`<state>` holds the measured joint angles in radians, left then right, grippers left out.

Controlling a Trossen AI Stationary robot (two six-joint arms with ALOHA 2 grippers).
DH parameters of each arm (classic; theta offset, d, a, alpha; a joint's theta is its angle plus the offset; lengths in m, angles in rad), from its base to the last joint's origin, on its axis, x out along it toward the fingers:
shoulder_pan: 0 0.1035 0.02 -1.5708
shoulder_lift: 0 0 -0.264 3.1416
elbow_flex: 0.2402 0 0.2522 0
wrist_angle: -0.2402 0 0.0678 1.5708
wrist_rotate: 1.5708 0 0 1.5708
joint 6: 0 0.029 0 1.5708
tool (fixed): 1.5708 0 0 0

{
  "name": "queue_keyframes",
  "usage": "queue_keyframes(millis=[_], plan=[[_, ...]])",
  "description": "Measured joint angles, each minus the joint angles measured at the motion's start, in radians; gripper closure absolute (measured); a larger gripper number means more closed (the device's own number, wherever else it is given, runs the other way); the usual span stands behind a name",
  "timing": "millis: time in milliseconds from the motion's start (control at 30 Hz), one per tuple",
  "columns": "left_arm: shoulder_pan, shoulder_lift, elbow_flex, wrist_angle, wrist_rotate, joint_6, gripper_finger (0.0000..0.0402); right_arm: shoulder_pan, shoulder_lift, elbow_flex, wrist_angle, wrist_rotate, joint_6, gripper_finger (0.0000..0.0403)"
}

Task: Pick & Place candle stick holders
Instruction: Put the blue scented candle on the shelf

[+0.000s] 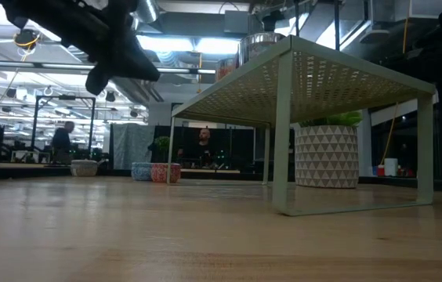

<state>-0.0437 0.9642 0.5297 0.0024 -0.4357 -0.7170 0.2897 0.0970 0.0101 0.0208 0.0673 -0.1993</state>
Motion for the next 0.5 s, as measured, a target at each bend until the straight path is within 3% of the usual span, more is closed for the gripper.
queue_keyframes(millis=[167,500], plan=[[0.0,0.0,0.0,-0.005,0.068,0.096,0.037,0.0,0.0,0.0,0.0,0.0,0.0,0.0231],[0.002,0.0,0.0,-0.006,-0.009,0.39,0.0294,0.0,0.0,0.0,0.0,0.0,0.0,0.0231]])
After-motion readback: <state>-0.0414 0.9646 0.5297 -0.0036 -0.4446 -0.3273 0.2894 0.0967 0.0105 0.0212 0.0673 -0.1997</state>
